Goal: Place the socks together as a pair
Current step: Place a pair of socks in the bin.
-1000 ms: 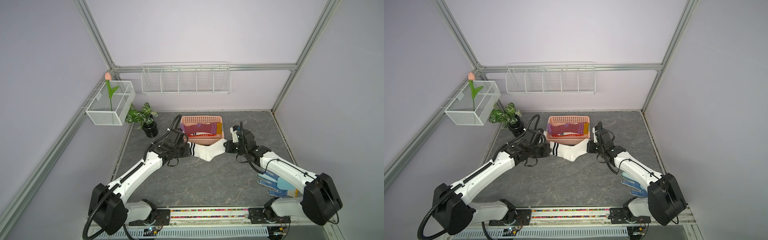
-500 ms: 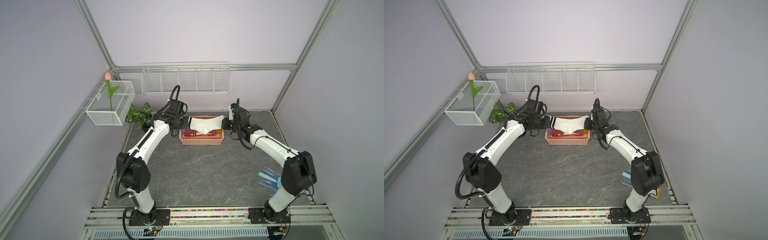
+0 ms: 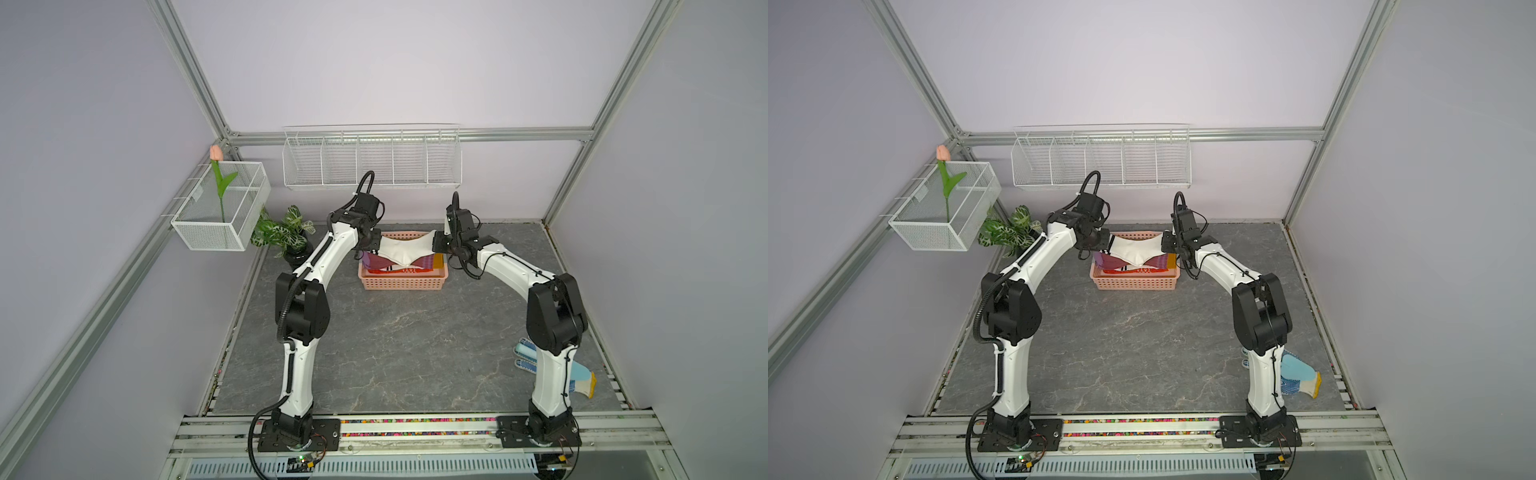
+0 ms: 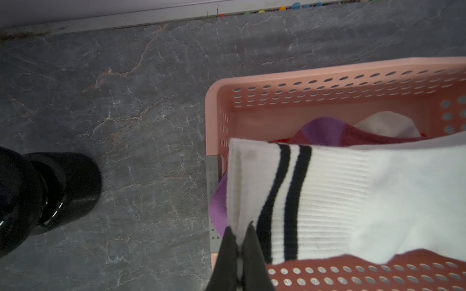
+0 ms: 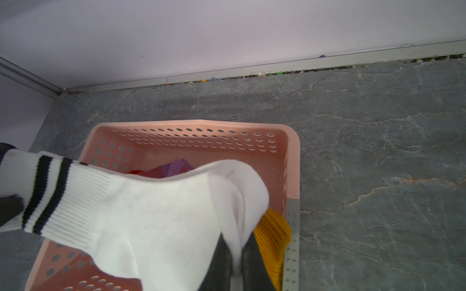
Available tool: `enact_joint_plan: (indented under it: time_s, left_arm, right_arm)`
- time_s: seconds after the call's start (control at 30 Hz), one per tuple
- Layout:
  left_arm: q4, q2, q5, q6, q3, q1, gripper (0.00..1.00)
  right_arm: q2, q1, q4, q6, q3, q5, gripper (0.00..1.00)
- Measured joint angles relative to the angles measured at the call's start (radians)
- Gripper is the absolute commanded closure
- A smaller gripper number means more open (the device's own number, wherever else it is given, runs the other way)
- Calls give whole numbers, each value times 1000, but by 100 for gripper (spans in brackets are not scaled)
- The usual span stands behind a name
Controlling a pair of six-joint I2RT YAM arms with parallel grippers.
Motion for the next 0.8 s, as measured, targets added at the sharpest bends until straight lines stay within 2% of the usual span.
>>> enact_joint_plan:
  time_s: [0.23,0.3,0.33,0.4,0.5,0.53,0.57,0.63,0.8]
  left_arm:
    - [-18,66,-30,2,33,0,100]
    - [-18,78,-30,1,40,0,100]
    - [-19,82,-28,1,40,0,98]
    - [-19,89,-25,0,44,0,86]
    - [-23,92,-18,-2,51,0,41]
    - [-23,92,-14,-4,56,0,31]
    - [-23,92,-8,-8,66,0,26]
    - [-23,92,12,-14,82,0,22]
    - [-22,78,68,-19,94,1,21]
  right_arm:
    - [66,0,-47,-14,55,3,91]
    - [79,0,-52,-16,65,3,85]
    - [86,0,-55,-17,71,3,78]
    - [94,0,-60,-26,73,3,69]
    - [99,0,-71,-33,77,6,57]
    - [99,0,-74,-35,79,6,55]
    - [99,0,-76,-35,84,6,54]
    - [98,0,-76,-36,87,7,52]
    - [58,0,-93,-39,76,11,47]
